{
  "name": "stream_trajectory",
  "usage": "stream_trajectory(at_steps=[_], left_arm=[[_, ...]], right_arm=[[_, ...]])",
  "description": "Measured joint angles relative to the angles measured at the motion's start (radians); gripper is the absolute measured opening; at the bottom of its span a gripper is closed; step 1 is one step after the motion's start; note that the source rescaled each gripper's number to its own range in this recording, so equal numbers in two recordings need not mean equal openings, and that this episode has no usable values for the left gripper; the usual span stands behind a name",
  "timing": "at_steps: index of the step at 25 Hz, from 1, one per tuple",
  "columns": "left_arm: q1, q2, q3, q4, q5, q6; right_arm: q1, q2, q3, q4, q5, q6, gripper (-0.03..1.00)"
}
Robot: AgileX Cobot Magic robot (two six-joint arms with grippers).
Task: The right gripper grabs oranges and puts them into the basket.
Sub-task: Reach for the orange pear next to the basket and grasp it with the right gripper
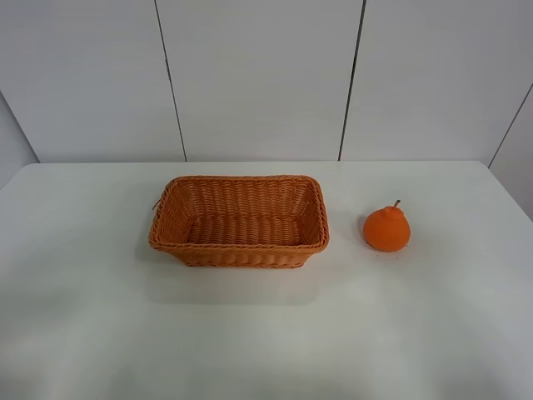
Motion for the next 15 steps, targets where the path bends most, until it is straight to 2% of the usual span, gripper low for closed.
stream_trajectory(at_steps=[11,15], left_arm=[[0.000,0.000,0.000,0.000,0.000,0.000],[0.000,0.000,0.000,0.000,0.000,0.000]], right_arm=[[0.000,0.856,-0.355,-0.001,-0.014,0.000,1.00],[0.000,1.125,-0.543,0.001,0.052,-0.006,1.00]])
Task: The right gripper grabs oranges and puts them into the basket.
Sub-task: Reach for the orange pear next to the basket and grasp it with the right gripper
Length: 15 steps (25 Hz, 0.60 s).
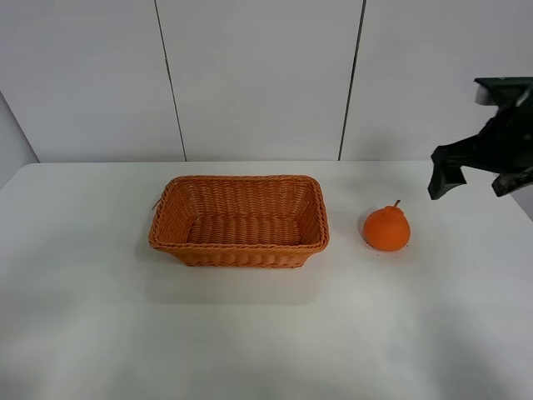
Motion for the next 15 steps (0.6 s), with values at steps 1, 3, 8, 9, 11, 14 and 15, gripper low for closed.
stream_trajectory(at_steps=[1,3,8,9,11,14,15], left_arm=[[0.000,0.000,0.000,0.000,0.000,0.000],[0.000,0.000,0.000,0.000,0.000,0.000],[0.000,0.000,0.000,0.000,0.000,0.000],[0.000,0.000,0.000,0.000,0.000,0.000],[0.000,0.000,0.000,0.000,0.000,0.000],[0.000,0.000,0.000,0.000,0.000,0.000],[0.000,0.000,0.000,0.000,0.000,0.000]], right_arm=[[0.002,0.050,-0.052,0.003,0.022,0.000,1.00],[0.016,0.149,-0.150,0.003,0.043,-0.002,1.00],[0.082,0.277,-0.293,0.007,0.050,-0.002,1.00],[0.092,0.289,-0.303,0.008,0.050,-0.002,1.00],[0.101,0.313,-0.310,0.013,0.050,-0.002,1.00],[0.102,0.343,-0.311,0.002,0.052,0.006,1.00],[0.101,0.353,-0.311,-0.006,0.051,0.006,1.00]])
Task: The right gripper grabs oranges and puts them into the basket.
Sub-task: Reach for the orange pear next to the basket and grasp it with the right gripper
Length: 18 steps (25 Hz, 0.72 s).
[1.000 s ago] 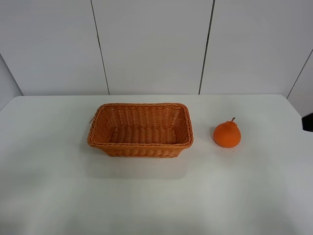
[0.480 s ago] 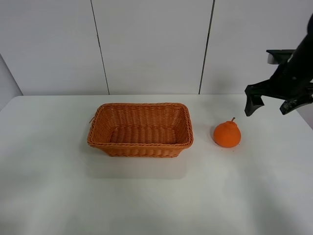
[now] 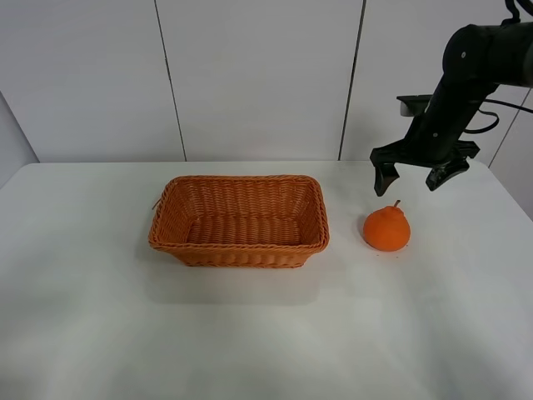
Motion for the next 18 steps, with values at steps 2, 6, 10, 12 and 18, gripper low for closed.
stream_trajectory(at_steps=[2,6,10,12,18], left_arm=[[0.000,0.000,0.000,0.000,0.000,0.000],[0.000,0.000,0.000,0.000,0.000,0.000],[0.000,0.000,0.000,0.000,0.000,0.000],[0.000,0.000,0.000,0.000,0.000,0.000],[0.000,0.000,0.000,0.000,0.000,0.000]], right_arm=[[-0.001,0.019,0.000,-0.014,-0.007,0.000,1.00],[-0.002,0.070,0.000,-0.019,-0.030,0.007,1.00],[-0.002,0.135,0.000,-0.018,-0.063,0.007,1.00],[-0.002,0.163,0.000,-0.017,-0.070,0.007,1.00],[-0.002,0.228,0.001,-0.014,-0.093,0.008,1.00]])
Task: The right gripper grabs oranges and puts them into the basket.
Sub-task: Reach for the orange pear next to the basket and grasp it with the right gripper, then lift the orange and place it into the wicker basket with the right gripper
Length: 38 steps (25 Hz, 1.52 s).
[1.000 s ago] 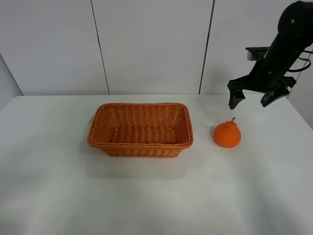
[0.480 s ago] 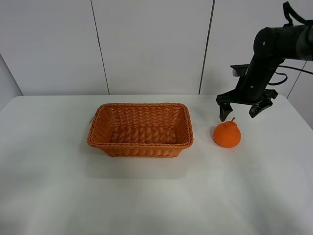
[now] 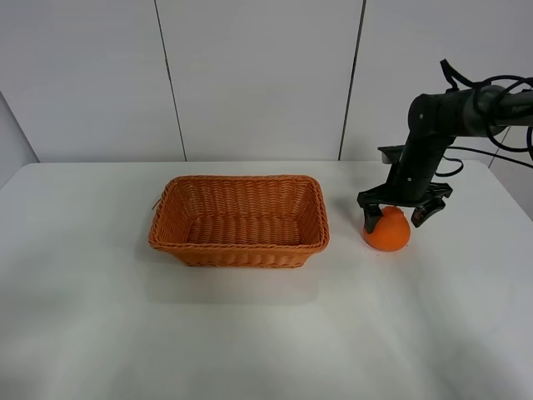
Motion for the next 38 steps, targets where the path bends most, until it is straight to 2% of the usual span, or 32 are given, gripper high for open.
stream_trajectory(at_steps=[5,7,9,10,12,13,14,21,30,34,38], left_arm=[[0.000,0.000,0.000,0.000,0.000,0.000],[0.000,0.000,0.000,0.000,0.000,0.000],[0.000,0.000,0.000,0.000,0.000,0.000],[0.000,0.000,0.000,0.000,0.000,0.000],[0.000,0.000,0.000,0.000,0.000,0.000],[0.000,0.000,0.000,0.000,0.000,0.000],[0.000,0.000,0.000,0.000,0.000,0.000],[0.000,0.000,0.000,0.000,0.000,0.000],[0.000,0.000,0.000,0.000,0.000,0.000],[0.000,0.000,0.000,0.000,0.000,0.000],[0.000,0.000,0.000,0.000,0.000,0.000]], right_arm=[[0.000,0.032,0.000,0.013,-0.019,0.000,0.99],[0.000,0.033,0.000,0.015,-0.025,0.000,0.93],[0.000,0.033,0.000,0.015,-0.035,0.000,0.75],[0.000,0.033,0.000,0.016,-0.037,0.000,0.59],[0.000,0.032,-0.001,0.018,-0.037,0.000,0.22],[0.000,0.028,-0.002,0.018,-0.036,0.000,0.09],[0.000,0.026,-0.003,0.018,-0.033,0.000,0.00],[0.000,-0.006,-0.081,0.015,0.051,-0.001,0.00],[0.000,-0.108,-0.350,-0.009,0.203,-0.001,0.00],[0.010,-0.111,-0.430,-0.019,0.222,-0.001,0.00],[0.071,-0.112,-0.485,-0.025,0.226,-0.001,0.00]])
